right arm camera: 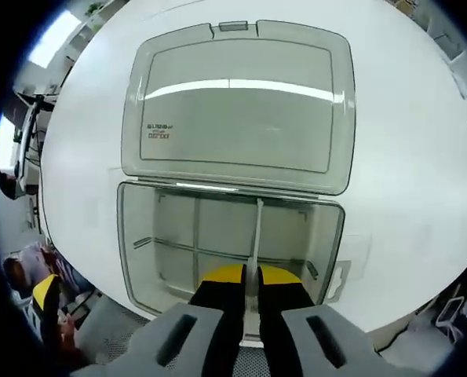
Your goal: Insert the divider into the dual guide fixture by aligning both edges with the guide slots and pushing it downward to the bottom, including one-sided entry, uneven engagement, binding, and posture correction.
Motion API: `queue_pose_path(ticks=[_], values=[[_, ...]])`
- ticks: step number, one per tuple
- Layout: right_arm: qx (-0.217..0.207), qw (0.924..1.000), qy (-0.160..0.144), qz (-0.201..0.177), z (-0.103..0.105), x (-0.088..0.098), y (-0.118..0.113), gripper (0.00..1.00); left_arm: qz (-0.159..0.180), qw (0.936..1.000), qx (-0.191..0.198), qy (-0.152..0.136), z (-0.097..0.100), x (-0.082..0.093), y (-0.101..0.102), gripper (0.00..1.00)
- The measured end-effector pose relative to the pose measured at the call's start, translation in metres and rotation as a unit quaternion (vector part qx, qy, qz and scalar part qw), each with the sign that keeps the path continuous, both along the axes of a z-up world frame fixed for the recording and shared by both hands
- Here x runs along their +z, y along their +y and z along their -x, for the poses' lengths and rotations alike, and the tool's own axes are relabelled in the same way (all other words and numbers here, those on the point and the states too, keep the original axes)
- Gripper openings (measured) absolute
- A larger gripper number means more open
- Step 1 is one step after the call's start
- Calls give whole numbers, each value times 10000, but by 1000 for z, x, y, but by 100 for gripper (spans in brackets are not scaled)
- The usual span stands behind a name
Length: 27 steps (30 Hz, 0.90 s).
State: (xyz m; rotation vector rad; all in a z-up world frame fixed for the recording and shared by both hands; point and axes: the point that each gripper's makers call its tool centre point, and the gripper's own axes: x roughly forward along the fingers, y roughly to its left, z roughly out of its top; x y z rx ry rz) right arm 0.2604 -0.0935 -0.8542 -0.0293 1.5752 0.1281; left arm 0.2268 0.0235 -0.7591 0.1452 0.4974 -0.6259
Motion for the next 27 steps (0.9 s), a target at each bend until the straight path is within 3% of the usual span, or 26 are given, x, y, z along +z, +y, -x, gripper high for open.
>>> queue_pose_path(ticks=[8,27], values=[[159,9999,-50,2,-1,-2,-1,0,-15,10000,-7,2,0,-1,-1,51],[886,9944,-312,-493,-5,1,0,11,-85,9999,-90,49,2,-3,-3,51]])
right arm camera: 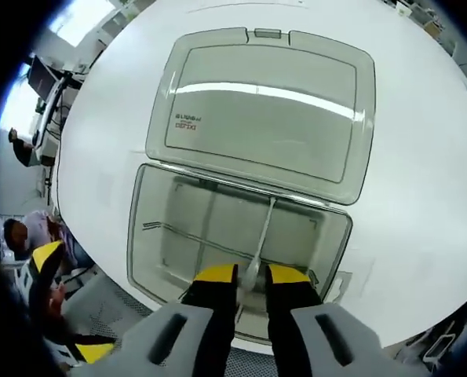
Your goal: Insert the divider into the dual guide fixture by aligning both edges with the guide slots and pushing it downward to the bottom, including one-sided entry, uneven engagement, binding, and posture correction.
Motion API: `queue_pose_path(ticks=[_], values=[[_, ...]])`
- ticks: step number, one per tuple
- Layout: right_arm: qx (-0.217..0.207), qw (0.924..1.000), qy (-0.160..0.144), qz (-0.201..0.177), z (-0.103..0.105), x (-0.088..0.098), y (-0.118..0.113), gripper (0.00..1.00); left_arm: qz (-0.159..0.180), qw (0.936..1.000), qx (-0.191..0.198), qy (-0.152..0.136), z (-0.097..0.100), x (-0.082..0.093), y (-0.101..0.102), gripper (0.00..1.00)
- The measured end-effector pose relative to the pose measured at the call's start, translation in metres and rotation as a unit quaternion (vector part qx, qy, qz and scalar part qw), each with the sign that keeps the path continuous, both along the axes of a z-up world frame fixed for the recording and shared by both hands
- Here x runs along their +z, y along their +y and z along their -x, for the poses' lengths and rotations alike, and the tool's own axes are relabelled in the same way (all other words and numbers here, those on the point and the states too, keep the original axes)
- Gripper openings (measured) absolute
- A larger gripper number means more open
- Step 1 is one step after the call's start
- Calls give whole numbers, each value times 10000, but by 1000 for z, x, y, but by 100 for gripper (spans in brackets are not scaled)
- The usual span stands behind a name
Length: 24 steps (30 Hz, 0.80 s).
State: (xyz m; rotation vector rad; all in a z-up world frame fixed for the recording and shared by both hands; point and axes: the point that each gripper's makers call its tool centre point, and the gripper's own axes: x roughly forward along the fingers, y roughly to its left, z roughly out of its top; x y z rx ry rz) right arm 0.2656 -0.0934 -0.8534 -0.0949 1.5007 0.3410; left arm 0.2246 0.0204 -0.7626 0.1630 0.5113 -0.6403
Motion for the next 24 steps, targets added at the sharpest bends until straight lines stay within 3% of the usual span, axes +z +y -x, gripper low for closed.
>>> queue_pose_path(ticks=[6,12,13,16,18,23,24], values=[[198,9992,-189,-285,-6,4,0,15,-23,10000,-11,11,1,0,0,51],[529,9935,-718,-707,-16,18,9,23,-36,10000,-14,24,1,-2,1,51],[447,9951,-630,-623,-12,19,5,23,-46,10000,-19,26,1,-2,1,51],[555,9931,-738,-726,-12,22,3,27,-64,10000,-38,25,1,-3,0,51],[779,9886,-996,-819,-16,25,2,29,-82,10000,-48,29,2,-3,0,51],[1055,9805,-1310,-1016,-14,31,-1,36,-100,9999,-75,34,2,-4,-1,51],[1178,9750,-1471,-1181,-14,35,2,35,-103,9999,-81,35,3,-4,-2,51]])
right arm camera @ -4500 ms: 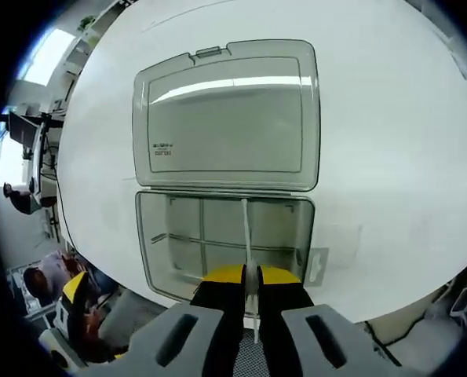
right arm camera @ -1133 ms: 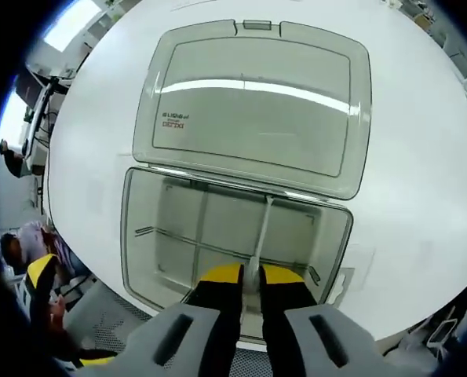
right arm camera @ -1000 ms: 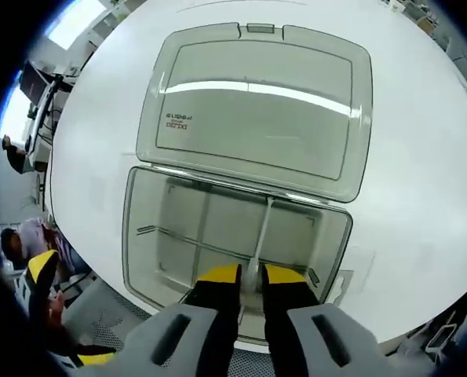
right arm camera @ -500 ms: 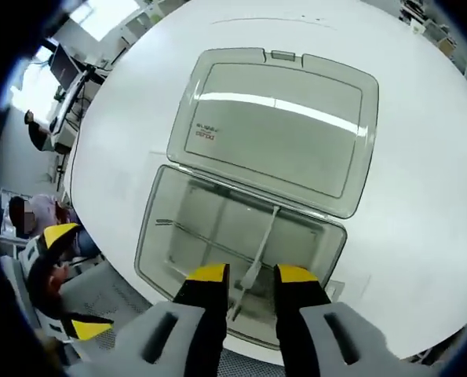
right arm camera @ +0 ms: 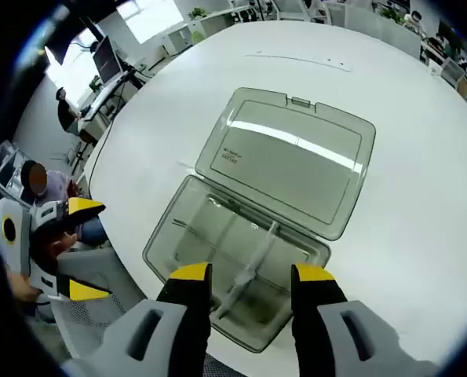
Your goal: Insert the divider into the dual guide fixture by aligning both edges with the guide slots and pushing it downward to the bottom, including one-sided entry, uneven engagement, binding, and posture correction.
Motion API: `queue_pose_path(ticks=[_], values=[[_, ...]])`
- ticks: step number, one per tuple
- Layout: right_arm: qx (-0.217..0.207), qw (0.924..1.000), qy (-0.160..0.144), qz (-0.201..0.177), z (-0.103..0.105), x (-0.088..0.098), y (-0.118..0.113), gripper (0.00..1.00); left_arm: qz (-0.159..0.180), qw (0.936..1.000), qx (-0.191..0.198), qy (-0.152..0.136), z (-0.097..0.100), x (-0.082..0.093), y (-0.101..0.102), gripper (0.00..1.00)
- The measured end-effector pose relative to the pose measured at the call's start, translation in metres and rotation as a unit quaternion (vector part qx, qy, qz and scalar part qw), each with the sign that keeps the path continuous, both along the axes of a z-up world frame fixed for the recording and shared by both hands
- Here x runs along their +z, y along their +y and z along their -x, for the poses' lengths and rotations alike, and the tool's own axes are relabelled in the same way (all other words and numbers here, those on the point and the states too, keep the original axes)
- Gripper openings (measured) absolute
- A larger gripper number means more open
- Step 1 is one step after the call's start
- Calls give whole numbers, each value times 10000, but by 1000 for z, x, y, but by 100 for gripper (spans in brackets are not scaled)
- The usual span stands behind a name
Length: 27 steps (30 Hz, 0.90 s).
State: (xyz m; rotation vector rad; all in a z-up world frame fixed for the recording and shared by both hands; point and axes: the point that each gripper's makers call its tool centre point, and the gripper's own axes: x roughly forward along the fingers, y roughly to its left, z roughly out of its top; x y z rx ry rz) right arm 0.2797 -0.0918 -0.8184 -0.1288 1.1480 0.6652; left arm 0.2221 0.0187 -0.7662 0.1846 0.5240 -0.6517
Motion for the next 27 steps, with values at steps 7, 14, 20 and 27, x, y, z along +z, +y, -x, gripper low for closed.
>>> queue_pose_path(ticks=[7,14,20,27], values=[[171,9991,-347,-187,2,8,-12,34,-64,10000,-69,21,2,-2,-2,51],[479,9947,-795,-440,0,16,-11,32,-89,9999,-119,42,3,-2,-4,51],[692,9883,-1176,-675,4,23,-13,30,-7,9999,-112,31,3,1,-6,51],[528,9829,-1409,-1057,10,32,-17,28,41,9997,-190,132,5,0,-9,51]])
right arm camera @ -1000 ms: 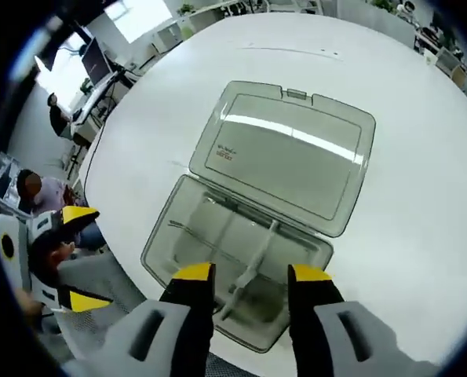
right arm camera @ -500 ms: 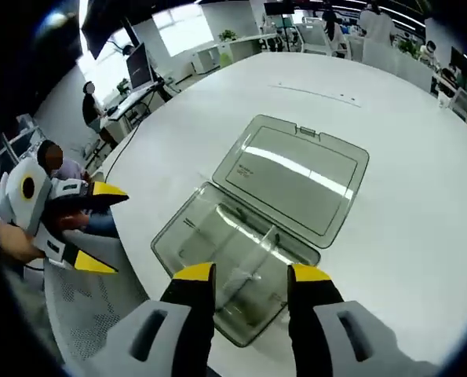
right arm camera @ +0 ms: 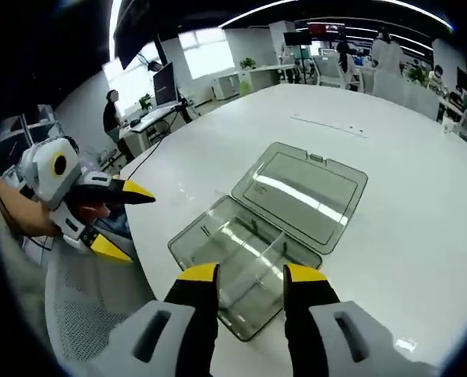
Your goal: Insert the divider into the dual guide fixture by aligning both edges with the guide slots and pushing it downward to the bottom, including one-sided entry, uneven engagement, binding, and posture correction.
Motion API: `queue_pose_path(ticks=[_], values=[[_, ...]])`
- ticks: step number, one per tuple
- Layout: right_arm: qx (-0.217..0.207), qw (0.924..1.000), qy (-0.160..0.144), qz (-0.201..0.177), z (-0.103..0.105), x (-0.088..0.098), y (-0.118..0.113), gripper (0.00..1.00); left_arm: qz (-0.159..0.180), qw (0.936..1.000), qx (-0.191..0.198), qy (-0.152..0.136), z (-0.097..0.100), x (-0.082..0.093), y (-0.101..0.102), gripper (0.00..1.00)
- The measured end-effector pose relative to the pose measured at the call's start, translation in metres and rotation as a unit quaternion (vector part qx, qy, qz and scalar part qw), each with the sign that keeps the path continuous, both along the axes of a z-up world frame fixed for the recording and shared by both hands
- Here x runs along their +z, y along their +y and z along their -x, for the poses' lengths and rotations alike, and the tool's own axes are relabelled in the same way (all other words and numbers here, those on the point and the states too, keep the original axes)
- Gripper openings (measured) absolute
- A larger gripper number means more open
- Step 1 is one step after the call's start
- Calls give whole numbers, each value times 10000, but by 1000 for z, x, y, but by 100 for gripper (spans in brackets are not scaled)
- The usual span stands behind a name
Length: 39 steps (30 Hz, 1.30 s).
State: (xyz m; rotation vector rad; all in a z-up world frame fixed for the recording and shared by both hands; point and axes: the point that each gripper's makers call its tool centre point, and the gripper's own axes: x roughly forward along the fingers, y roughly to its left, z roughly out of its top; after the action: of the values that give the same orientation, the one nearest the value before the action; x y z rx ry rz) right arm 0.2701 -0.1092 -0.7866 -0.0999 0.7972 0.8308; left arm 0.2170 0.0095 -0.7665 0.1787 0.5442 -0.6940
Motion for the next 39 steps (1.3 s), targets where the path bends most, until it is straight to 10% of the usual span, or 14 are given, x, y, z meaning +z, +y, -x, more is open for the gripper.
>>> queue_pose_path(ticks=[10,30,39], values=[[63,9977,-308,-597,13,17,7,34,229,9994,10,254,0,-2,-1,50],[556,9679,-1536,-1910,12,66,11,0,51,9967,585,558,-8,9,13,50],[754,9701,-1129,-2012,19,51,2,4,-129,9956,783,496,-6,19,9,50]])
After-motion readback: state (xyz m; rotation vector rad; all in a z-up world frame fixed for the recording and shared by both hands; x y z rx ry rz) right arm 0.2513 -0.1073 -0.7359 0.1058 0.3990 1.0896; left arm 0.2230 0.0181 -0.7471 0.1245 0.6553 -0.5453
